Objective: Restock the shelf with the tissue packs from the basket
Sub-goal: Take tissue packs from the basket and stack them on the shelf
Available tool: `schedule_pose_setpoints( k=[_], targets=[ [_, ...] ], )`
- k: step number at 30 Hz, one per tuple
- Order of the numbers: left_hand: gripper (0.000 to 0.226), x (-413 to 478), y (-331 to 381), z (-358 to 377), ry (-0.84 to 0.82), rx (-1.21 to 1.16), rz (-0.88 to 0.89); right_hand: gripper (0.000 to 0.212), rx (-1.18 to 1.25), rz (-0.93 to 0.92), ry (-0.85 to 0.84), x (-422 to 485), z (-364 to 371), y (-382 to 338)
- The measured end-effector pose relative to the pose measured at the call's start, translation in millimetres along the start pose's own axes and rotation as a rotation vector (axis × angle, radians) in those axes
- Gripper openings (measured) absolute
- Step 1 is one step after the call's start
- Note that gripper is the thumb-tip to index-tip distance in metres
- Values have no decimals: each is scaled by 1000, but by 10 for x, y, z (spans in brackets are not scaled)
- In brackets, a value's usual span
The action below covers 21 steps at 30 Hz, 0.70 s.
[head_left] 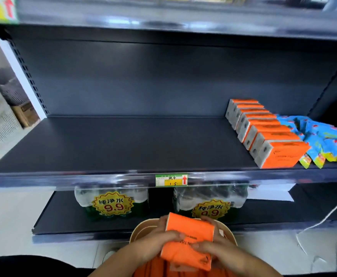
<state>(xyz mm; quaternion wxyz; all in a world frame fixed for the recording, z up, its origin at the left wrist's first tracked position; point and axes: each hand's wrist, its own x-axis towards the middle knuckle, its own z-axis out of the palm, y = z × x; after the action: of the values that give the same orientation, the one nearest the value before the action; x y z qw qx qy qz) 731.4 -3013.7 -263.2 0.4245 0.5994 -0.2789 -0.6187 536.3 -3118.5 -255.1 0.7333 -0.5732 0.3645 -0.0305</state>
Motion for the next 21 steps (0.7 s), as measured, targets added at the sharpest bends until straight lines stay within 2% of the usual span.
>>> schedule_pose_setpoints(
  k=[4, 10, 17, 21],
  targets=[
    [120, -74, 120, 46, -14, -52, 1, 116, -65, -37, 8, -79, -49, -171],
    [88, -251, 385, 114, 5, -17, 95, 93, -242, -93, -116, -374, -148, -651],
    [75, -530, 889, 189, -97, 64, 289, 82, -490, -244, -29, -682, -293, -1192],
    [71, -572, 1361, 201, -7, 190, 468, 92, -634, -349, 56, -761, -379, -1583]
  ],
)
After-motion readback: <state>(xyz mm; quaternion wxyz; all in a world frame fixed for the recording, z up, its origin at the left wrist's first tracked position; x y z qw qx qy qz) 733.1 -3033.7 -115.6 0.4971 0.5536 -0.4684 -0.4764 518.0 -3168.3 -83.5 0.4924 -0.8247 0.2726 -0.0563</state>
